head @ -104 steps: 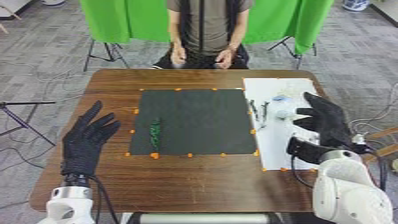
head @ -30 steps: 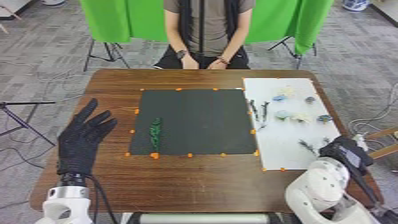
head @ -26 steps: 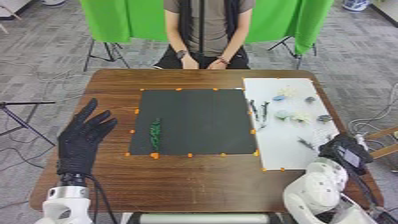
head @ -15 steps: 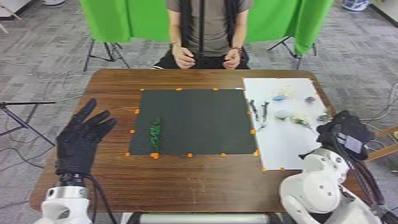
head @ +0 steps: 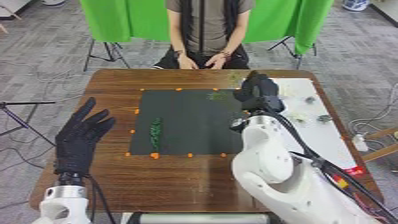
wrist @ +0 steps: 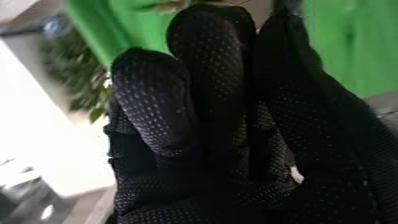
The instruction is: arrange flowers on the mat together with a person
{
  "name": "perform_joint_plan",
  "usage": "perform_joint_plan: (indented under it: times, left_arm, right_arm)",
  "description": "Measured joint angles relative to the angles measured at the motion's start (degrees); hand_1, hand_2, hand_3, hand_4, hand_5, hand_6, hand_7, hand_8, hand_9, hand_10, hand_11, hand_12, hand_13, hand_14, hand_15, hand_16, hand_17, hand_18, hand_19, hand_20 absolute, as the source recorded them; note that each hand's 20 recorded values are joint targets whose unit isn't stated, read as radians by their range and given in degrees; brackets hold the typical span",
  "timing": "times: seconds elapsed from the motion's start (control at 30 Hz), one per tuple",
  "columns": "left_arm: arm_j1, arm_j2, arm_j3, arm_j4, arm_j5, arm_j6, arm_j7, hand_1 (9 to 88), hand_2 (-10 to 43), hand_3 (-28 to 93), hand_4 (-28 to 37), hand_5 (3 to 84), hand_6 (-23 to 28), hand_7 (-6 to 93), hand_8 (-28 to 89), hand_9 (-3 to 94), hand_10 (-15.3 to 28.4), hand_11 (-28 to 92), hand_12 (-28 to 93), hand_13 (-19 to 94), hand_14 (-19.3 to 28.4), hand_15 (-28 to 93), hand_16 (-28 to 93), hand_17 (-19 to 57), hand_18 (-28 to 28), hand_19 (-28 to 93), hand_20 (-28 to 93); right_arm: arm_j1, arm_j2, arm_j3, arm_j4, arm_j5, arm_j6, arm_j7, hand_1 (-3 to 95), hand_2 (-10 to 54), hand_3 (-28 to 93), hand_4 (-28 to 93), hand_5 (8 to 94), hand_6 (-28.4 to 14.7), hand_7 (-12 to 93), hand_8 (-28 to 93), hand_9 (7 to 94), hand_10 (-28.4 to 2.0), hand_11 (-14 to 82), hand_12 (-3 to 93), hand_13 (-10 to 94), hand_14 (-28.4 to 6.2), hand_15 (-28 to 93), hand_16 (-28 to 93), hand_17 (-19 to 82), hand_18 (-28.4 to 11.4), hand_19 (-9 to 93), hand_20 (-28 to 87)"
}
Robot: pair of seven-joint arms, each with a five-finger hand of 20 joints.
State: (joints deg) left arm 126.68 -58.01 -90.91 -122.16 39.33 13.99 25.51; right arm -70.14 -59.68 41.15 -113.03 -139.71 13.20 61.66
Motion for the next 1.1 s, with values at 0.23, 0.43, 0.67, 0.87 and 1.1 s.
perform_joint_plan:
  times: [0.23, 0.43, 0.67, 0.87, 1.1]
  left_arm:
    - [-0.2, 1.55, 0.42, -0.29, -0.62, 0.84, 1.23, 20.6, 10.8, 74, -28.3, 33.9, 7.6, 11.5, -9, 36.8, 19.3, 24, 10, 31, 25.8, 50, -9, -2.6, 27.7, 70, -13]
    - [-0.3, 2.11, 0.65, -0.33, -0.97, 1.17, 1.89, 20.6, 10.8, 74, -28.3, 33.9, 7.6, 11.5, -9, 36.8, 19.3, 24, 10, 31, 25.8, 50, -9, -2.6, 27.7, 70, -13]
    - [-1.2, 4.34, 2.19, -0.3, -1.82, 2.14, 3.67, 20.8, 10.9, 74, -28.3, 33.8, 7.5, 11.5, -9, 36.8, 19.3, 24, 10, 31, 25.7, 50, -9, -2.6, 27.7, 70, -13]
    - [-1.4, 5.6, 2.37, -0.55, -1.94, 3.16, 3.8, 20.8, 11.0, 74, -28.2, 33.8, 7.6, 11.5, -9, 36.8, 19.2, 24, 10, 31, 25.7, 50, -9, -2.6, 27.6, 70, -13]
    - [-1.4, 5.71, 2.37, -0.88, -1.93, 3.39, 3.7, 20.9, 11.0, 74, -28.2, 33.9, 7.6, 11.5, -9, 36.8, 19.1, 24, 10, 31, 25.8, 50, -9, -2.6, 27.6, 70, -13]
  right_arm:
    - [2.8, -5.7, -3.4, 6.6, 4.7, -5.5, -3.8, 55.6, -9.5, 64, -28, 88.2, 0.0, 20, 2, 93.7, -10.1, 35.6, 19.3, 85, -7.6, 64, 19, 33, -22.3, 91, 4]
    - [1.9, -8.1, -6.0, 10.6, 4.6, -10.5, -4.8, 54.5, -9.5, 64, -27, 88.6, 0.2, 20, 2, 93.7, -9.8, 40.9, 18.5, 85, -8.1, 67, 20, 34, -23.0, 92, 4]
    - [1.6, -9.4, -9.0, 11.1, 4.6, -16.4, -5.6, 52.8, -9.5, 63, -25, 89.4, -0.1, 20, 2, 93.7, -9.6, 48.2, 17.9, 85, -9.2, 74, 23, 35, -23.7, 93, 5]
    - [0.9, -12.1, -7.8, 11.0, 4.7, -23.7, -7.5, 46.4, -3.8, 64, -24, 91.5, 0.4, 16, -1, 93.7, -10.7, 48.6, 16.6, 85, -10.0, 74, 22, 35, -24.3, 93, 5]
    - [0.0, -13.9, -7.2, 10.8, 4.9, -24.9, -7.9, 44.0, 0.3, 65, -22, 93.6, 0.8, 16, -10, 93.7, -11.5, 49.0, 15.4, 86, -10.7, 73, 22, 35, -25.1, 93, 4]
